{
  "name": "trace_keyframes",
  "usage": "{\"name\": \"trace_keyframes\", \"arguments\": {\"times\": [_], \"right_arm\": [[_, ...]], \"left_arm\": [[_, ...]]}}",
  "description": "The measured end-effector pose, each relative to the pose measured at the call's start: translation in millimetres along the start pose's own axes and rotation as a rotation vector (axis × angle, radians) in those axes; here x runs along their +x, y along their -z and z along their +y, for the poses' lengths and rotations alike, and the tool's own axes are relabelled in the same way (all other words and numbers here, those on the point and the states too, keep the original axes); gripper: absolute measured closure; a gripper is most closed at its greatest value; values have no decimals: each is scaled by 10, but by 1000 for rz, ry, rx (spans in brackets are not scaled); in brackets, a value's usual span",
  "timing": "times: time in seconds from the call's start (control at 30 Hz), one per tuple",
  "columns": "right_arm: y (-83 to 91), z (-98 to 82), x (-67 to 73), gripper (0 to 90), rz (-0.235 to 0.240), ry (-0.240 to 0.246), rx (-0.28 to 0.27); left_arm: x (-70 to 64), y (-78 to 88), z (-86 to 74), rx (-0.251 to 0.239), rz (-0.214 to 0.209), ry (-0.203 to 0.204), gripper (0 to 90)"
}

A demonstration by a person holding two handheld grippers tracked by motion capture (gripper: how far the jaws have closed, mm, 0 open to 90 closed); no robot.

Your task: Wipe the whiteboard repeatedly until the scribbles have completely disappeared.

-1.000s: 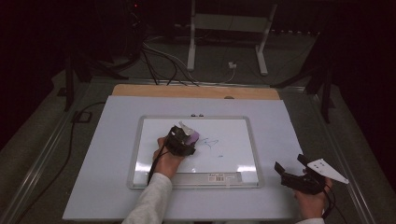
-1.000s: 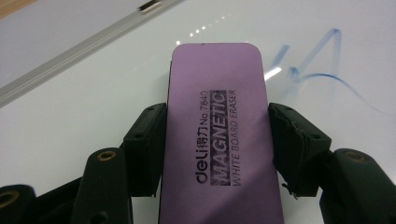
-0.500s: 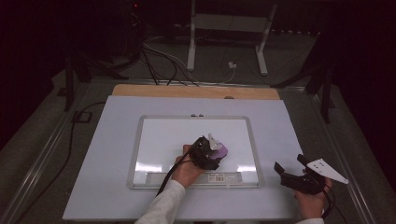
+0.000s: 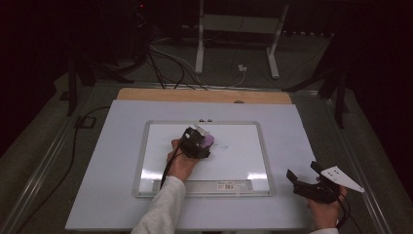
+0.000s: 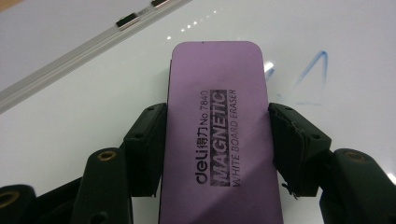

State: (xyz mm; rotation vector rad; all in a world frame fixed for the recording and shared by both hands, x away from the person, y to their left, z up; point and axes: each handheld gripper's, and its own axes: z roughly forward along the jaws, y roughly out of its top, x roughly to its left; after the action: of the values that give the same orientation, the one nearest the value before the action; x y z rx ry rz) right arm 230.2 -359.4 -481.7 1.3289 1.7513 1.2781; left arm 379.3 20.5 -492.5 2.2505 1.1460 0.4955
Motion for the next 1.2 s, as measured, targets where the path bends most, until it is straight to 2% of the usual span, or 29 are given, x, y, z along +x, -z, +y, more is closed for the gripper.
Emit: {"name": "trace_keyframes", "arguments": {"times": [0.07, 0.17, 0.3, 0.33, 0.4, 0.47, 0.53, 0.63, 0.77, 0.9, 1.0, 1.03, 1.1, 1.17, 1.2], "right_arm": [[-5, 0, 4, 1, 0, 1, 1], [-11, 0, 10, 2, 2, 2, 4], [-8, 1, 9, 1, 1, 2, 2], [-4, 0, 5, 1, 0, 2, 1], [1, 0, -1, 1, 0, 0, 0], [3, 0, -3, 1, -1, -1, -2], [5, 0, -4, 1, -1, -2, -2], [15, 2, -2, 1, -1, -1, -3], [11, -2, -10, 1, -2, -4, -3], [13, -2, -7, 1, -2, -1, -1], [13, -3, -8, 1, -3, -2, -2], [12, -3, -9, 1, -3, -3, -2], [10, -3, -7, 1, -3, -2, -1], [4, -4, -3, 1, -1, 1, 1], [1, -3, 1, 1, 0, 1, 2]], "left_arm": [[-18, -19, 10, -6, -48, 16, 420], [-144, -33, 43, -9, -89, -14, 421], [-470, -20, 64, -20, -168, -107, 420], [-549, -5, 59, -21, -201, -134, 420], [-709, 37, 37, -22, -256, -208, 420], [-794, 57, 22, -28, -278, -244, 420], [-784, 53, 29, -26, -267, -237, 420], [-686, 37, 53, -19, -186, -217, 420], [-423, 14, 65, -3, -67, -164, 420], [-173, -9, 58, 7, 1, -89, 420], [-46, -17, 49, 13, 54, -50, 420], [-15, -21, 48, 14, 66, -35, 420], [23, -36, 54, 12, 64, -4, 420], [8, -50, 76, 14, 67, -11, 420], [-10, -61, 90, 10, 54, -14, 420]]}}
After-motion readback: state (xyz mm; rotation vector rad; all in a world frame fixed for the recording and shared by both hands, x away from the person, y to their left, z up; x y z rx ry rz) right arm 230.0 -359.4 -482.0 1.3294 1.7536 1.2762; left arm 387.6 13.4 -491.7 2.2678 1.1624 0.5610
